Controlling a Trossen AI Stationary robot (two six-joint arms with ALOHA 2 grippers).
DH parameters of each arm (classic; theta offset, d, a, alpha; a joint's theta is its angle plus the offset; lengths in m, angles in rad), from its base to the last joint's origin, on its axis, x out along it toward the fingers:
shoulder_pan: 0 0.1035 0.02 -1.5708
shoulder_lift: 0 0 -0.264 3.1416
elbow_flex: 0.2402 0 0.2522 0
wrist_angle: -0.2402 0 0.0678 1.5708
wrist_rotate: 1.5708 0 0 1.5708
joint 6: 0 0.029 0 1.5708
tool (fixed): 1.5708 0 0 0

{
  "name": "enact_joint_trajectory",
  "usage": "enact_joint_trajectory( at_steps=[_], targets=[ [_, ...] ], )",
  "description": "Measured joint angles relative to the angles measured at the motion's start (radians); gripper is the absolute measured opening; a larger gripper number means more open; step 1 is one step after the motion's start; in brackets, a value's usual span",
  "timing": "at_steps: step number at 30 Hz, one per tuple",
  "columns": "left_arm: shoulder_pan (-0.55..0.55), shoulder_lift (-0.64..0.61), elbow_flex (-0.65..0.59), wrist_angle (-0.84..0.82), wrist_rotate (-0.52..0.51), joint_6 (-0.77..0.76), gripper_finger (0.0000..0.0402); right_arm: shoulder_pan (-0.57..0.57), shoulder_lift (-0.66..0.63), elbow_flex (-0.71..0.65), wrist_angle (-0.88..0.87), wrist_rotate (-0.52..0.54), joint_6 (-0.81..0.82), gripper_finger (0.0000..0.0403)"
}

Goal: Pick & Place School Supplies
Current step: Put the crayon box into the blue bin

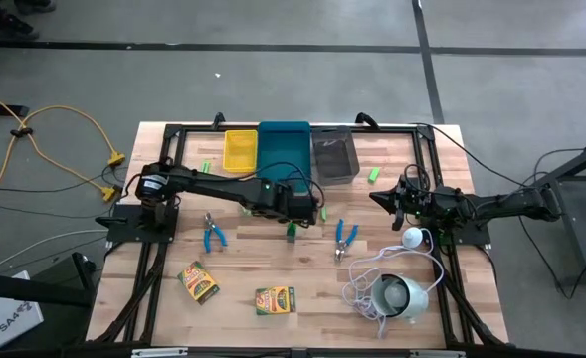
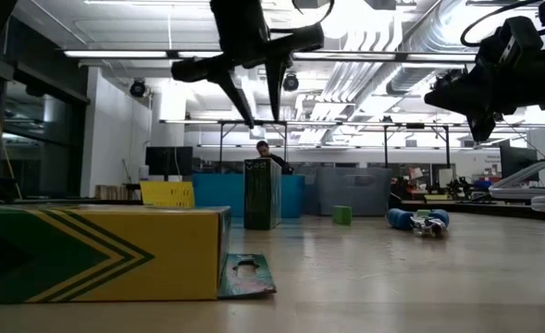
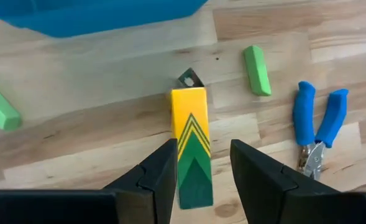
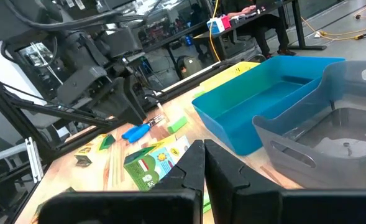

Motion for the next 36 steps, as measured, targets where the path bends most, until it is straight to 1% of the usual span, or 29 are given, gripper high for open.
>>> enact_joint_trajectory(
  at_steps=[6, 12, 20, 32, 36],
  targets=[
    [-0.009, 0.032, -0.001, -0.001, 0.008, -0.038, 0.0144, 0.000, 0.000, 0.000, -0.005, 0.000, 0.000, 0.0003],
    [-0.010, 0.069, -0.001, 0.019, 0.038, -0.058, 0.0144, 0.000, 0.000, 0.000, -0.025, 0.000, 0.000, 0.0003],
    [-0.010, 0.081, -0.001, 0.021, 0.040, -0.033, 0.0144, 0.000, 0.000, 0.000, -0.044, 0.000, 0.000, 0.0003],
    [-0.031, 0.080, -0.001, -0.004, -0.016, -0.006, 0.0144, 0.000, 0.000, 0.000, -0.045, 0.000, 0.000, 0.0003],
    [-0.037, 0.080, -0.001, -0.004, -0.018, -0.004, 0.0144, 0.000, 0.000, 0.000, -0.045, 0.000, 0.000, 0.0003]
  ],
)
